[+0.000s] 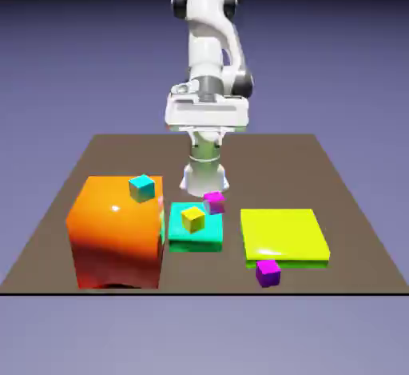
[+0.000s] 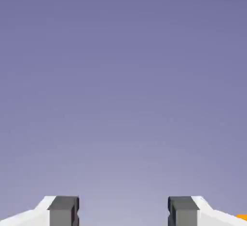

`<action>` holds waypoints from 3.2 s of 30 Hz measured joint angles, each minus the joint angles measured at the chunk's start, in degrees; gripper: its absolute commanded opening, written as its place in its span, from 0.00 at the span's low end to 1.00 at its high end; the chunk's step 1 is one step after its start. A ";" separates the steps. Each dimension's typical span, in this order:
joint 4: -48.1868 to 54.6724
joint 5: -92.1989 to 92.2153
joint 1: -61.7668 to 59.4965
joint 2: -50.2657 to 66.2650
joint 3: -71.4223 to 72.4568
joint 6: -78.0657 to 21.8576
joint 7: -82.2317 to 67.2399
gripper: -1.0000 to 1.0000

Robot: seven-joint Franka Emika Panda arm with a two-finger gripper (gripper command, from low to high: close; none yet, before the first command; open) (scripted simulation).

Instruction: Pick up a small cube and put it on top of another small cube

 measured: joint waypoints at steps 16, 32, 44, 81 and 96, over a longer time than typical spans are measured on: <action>17.44 -8.66 -6.11 22.76 13.18 -20.53 -39.87 0.50; 34.87 -17.31 -12.21 45.51 26.36 -41.05 -79.74 0.50; 47.95 -23.81 -16.78 62.58 36.25 -56.45 -109.64 0.50; 62.50 -15.74 -44.63 60.19 44.13 -88.36 -160.45 0.00; 48.25 -3.66 -60.36 40.82 40.44 -85.75 -169.10 0.00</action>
